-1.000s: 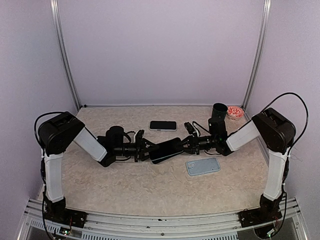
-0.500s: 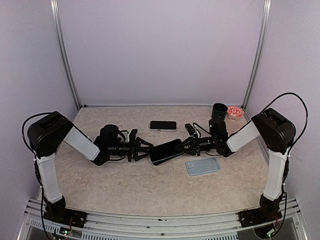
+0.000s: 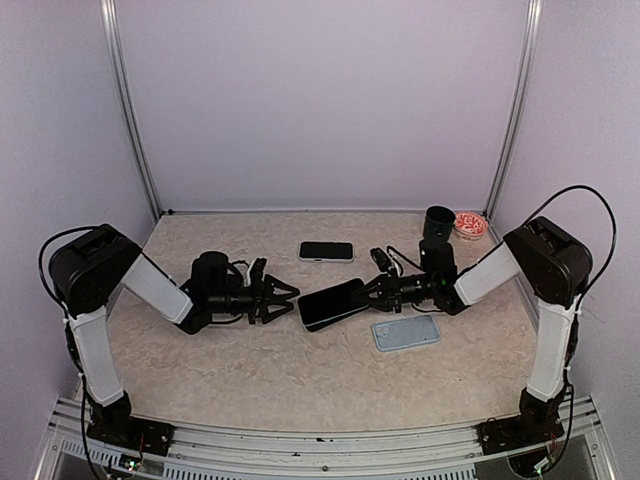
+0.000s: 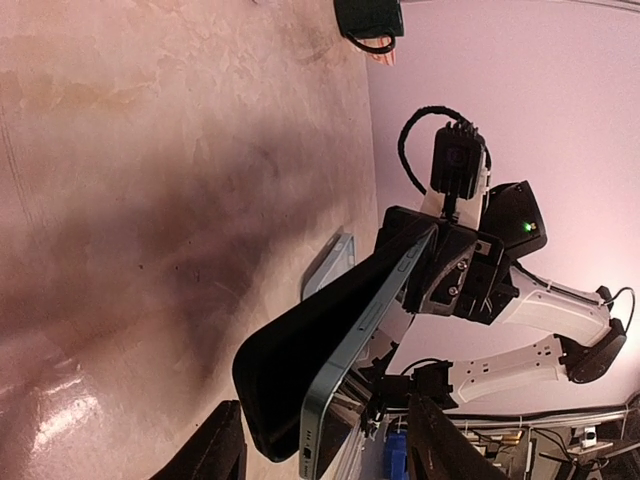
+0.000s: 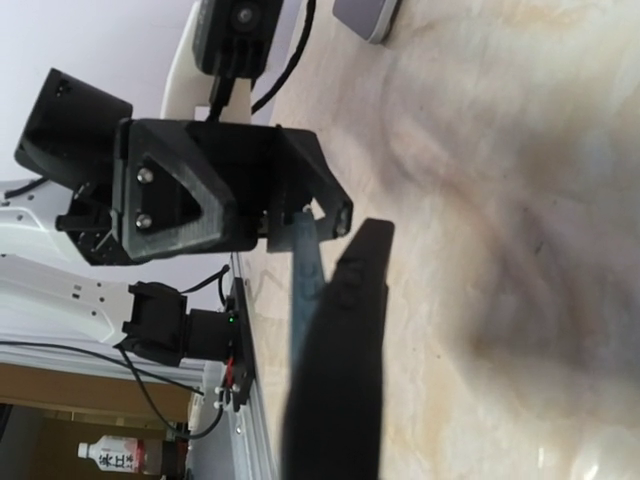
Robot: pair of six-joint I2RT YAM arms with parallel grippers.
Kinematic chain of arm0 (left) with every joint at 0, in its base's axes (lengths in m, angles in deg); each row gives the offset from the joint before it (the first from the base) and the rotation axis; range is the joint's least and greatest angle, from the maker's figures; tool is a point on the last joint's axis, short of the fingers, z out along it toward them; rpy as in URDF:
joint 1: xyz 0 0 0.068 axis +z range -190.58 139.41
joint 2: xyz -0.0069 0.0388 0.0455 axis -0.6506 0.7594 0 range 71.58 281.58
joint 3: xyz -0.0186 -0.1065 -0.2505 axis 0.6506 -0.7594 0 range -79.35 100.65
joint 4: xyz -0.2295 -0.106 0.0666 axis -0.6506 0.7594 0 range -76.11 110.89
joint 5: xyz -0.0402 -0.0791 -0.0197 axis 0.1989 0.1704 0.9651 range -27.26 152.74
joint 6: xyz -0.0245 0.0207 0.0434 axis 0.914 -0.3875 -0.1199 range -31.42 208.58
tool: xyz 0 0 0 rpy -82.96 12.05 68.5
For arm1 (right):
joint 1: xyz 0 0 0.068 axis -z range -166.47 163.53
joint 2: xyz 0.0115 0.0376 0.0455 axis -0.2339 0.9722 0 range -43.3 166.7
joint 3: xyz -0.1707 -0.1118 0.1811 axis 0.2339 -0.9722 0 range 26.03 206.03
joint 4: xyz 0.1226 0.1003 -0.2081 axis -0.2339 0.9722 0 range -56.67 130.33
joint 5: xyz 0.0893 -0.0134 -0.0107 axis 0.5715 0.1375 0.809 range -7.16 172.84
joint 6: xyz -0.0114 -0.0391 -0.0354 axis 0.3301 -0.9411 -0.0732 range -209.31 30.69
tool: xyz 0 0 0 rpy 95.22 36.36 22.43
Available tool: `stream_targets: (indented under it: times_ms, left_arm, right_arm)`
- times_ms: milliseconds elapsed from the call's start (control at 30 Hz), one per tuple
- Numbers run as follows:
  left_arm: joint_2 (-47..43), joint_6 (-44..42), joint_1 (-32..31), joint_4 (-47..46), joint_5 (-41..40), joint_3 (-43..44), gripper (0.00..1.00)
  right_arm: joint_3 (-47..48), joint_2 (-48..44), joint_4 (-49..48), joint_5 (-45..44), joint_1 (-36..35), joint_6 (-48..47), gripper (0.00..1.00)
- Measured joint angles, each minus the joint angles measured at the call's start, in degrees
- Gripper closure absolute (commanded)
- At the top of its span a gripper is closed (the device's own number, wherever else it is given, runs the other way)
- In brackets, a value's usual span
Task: Put the phone into the phone case
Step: Press the phone with the phone case.
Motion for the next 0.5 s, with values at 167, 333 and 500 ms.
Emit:
stream_targets:
  times_ms: [167,333,500]
  left_arm:
    - [0.0,0.61,-0.04,-3.56,0.7,-0.59,0.38]
    - [0.02,0.96,-0.39,-6.25,1.2,-0.59,0.3]
    - [0.02,1.07,-0.76,-7.78,1.66,-0.59,0.27]
  right_arm:
    - [-0.46,-0.33,-1.22,0.68,0.11,1.16,0.97]
    - [-1.16,-0.9,-4.42,1.38,0.11,3.3,0.97]
    - [-1.73,-1.49,-7.43,2.03,0.13,5.55,0.97]
